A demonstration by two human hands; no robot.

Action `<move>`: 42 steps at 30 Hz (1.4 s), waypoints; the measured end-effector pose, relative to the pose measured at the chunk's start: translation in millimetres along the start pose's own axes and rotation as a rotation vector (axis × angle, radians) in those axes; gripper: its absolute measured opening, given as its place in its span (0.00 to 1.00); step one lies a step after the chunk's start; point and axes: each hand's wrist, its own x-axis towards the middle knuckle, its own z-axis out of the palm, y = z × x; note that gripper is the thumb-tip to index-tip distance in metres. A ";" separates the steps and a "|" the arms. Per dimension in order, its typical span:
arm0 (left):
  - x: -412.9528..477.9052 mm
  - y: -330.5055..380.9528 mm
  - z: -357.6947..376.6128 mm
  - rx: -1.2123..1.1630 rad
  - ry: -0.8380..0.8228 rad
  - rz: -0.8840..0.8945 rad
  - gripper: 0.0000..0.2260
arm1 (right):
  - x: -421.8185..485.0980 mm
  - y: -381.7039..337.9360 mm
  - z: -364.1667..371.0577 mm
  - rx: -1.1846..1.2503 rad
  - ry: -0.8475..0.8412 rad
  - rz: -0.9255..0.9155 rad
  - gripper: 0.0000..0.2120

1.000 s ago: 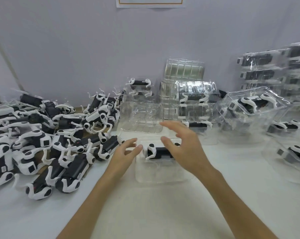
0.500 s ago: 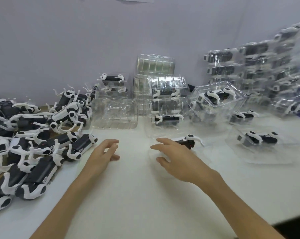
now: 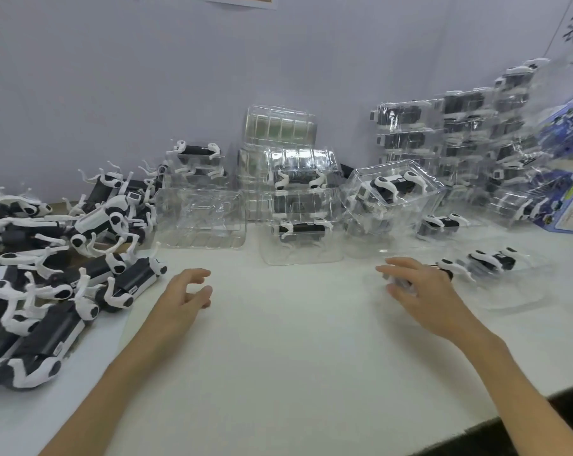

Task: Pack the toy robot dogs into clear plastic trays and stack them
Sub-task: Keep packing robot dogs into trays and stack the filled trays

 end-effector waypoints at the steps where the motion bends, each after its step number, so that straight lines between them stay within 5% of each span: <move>1: -0.4 -0.6 -0.4 0.002 -0.002 0.002 0.10 | 2.1 7.2 -1.3 -0.018 0.022 0.023 0.15; 9: -0.9 -1.3 -0.6 0.049 -0.010 0.014 0.11 | 21.7 54.2 -21.2 -0.193 0.281 0.315 0.15; 12: -2.4 -0.1 -0.1 0.083 -0.019 0.017 0.10 | 28.1 35.5 -12.9 -0.097 0.356 0.235 0.14; 17: -4.8 2.1 1.2 0.145 -0.043 0.032 0.08 | 29.3 -38.6 17.0 0.290 0.208 0.004 0.16; 22: -7.5 3.1 0.7 0.162 -0.055 0.071 0.09 | 33.7 -119.6 55.4 0.410 -0.046 -0.157 0.15; 28: -5.1 6.4 -6.2 0.208 0.359 0.054 0.14 | 69.9 -203.6 117.3 0.509 -0.113 -0.082 0.09; 32: -2.8 9.3 -21.7 -0.002 0.619 0.049 0.16 | 103.9 -239.3 158.2 0.592 -0.278 0.064 0.23; 34: -0.4 9.2 -24.3 -0.083 0.628 0.037 0.15 | 115.1 -248.7 171.3 0.482 -0.080 0.009 0.28; 37: 1.1 1.4 -22.0 -0.083 0.557 -0.012 0.15 | 136.2 -255.4 180.7 -0.023 0.247 -0.273 0.33; 42: 2.2 -5.8 -18.9 -0.048 0.434 -0.050 0.14 | 185.7 -268.2 161.0 -0.247 0.326 -0.305 0.37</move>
